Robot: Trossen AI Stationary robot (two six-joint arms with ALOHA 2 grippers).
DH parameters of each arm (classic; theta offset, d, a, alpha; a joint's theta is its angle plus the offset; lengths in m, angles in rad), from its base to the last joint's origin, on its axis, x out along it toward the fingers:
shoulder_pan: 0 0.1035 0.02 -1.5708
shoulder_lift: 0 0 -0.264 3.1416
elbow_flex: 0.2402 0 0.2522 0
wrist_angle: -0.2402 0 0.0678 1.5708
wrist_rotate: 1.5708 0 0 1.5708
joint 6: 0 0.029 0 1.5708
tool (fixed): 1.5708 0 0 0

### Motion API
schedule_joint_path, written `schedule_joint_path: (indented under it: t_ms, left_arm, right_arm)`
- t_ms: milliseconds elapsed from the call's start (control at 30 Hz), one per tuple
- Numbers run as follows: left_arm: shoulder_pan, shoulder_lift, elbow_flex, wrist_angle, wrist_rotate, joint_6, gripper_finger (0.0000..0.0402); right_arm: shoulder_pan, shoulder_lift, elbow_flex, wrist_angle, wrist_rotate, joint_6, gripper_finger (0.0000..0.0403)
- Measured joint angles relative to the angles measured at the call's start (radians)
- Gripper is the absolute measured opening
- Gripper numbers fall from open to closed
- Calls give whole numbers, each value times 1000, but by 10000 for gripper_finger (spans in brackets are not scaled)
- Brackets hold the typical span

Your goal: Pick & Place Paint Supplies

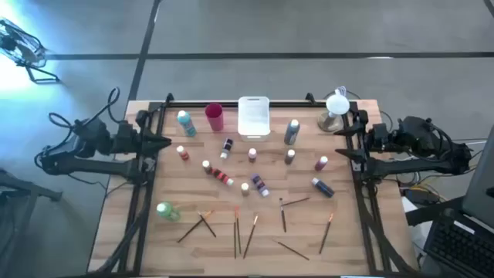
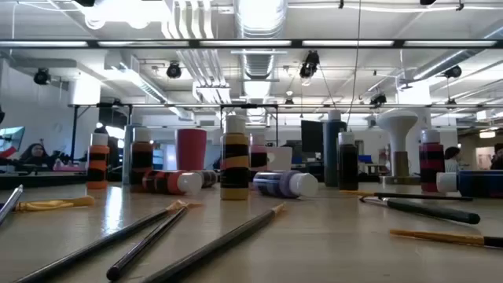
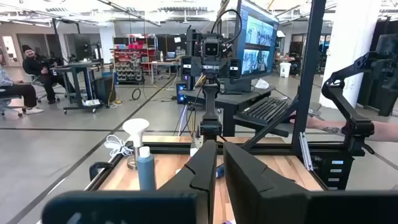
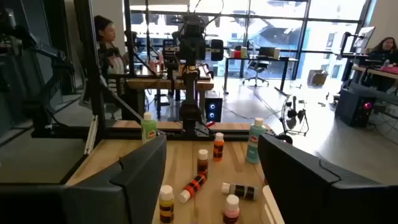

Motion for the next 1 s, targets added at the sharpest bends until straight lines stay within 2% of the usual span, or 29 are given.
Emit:
schedule_joint_path:
  t_ms: [600, 833, 1000]
  left_arm:
    - [0, 0, 0, 0, 0, 0, 36]
    - [0, 0, 0, 0, 0, 0, 36]
    - [0, 0, 0, 0, 0, 0, 36]
  right_arm:
    - [0, 0, 0, 0, 0, 0, 219]
    - [0, 0, 0, 0, 1, -10, 233]
    - [0, 0, 0, 0, 2, -135, 251]
